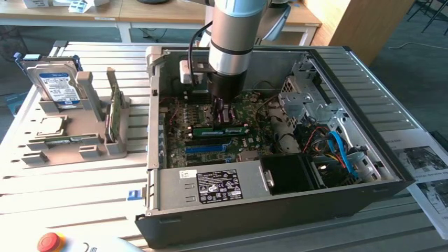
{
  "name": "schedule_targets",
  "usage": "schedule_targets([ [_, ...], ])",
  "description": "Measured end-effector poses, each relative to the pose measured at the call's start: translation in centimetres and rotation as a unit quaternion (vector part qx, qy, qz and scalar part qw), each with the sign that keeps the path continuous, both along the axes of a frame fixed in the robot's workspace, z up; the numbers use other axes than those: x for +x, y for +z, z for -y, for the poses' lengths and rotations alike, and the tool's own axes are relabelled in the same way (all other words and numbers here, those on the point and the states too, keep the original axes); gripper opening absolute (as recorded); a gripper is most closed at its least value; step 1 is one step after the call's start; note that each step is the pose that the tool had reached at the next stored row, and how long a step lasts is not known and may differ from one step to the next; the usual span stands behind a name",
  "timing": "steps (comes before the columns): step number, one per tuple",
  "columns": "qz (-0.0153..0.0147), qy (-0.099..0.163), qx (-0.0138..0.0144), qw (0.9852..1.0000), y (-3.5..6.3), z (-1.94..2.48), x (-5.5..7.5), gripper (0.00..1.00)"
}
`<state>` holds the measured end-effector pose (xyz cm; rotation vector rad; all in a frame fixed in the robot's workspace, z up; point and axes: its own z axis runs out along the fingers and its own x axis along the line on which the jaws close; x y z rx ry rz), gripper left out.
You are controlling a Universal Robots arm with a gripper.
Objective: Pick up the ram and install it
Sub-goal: 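Press down the ram until it locks into place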
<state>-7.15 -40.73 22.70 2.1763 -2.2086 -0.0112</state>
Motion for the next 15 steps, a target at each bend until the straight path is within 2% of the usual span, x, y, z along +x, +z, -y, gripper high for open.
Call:
schedule_targets([
  [15,-0.0001,0.000,0.0000,1.0000,-0.25,0.00,-0.04,0.10],
])
